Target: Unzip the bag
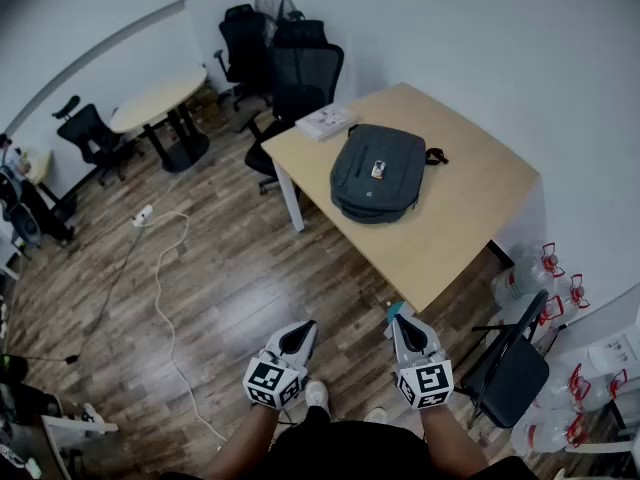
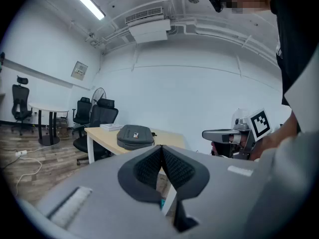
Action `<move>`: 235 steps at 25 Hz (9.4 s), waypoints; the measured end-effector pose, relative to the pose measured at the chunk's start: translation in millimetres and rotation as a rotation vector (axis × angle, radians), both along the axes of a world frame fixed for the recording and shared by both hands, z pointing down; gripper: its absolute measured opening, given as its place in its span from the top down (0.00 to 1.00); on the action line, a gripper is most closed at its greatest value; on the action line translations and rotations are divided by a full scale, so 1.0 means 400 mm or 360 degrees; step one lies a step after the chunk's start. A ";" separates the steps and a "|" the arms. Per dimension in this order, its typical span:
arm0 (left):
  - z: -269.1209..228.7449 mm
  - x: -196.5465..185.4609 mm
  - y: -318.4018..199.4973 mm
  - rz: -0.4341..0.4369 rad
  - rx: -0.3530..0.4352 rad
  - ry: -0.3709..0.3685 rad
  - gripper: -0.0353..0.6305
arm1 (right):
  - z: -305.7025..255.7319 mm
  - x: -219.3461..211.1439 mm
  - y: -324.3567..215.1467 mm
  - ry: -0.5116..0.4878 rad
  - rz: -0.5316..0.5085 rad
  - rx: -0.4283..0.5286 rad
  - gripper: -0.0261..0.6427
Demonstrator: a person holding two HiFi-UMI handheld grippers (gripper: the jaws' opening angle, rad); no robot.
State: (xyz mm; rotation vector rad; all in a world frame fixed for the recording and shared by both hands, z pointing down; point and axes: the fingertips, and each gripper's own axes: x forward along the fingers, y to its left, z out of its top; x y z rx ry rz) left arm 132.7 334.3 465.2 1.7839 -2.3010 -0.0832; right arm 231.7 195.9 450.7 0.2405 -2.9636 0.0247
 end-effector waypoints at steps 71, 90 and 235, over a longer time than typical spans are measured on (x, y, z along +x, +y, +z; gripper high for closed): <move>0.120 -0.649 -0.693 0.0313 -0.0236 -0.0012 0.92 | 0.248 -0.538 -0.702 0.0299 0.0376 -0.0166 0.95; 0.144 -0.756 -0.958 0.0732 -0.0295 -0.0019 0.92 | 0.426 -0.561 -0.873 0.0675 0.0665 -0.0261 0.95; 0.448 -0.573 -1.237 0.2068 -0.0994 -0.0775 0.69 | 0.475 -0.573 -0.626 0.1230 0.0625 -0.0094 0.94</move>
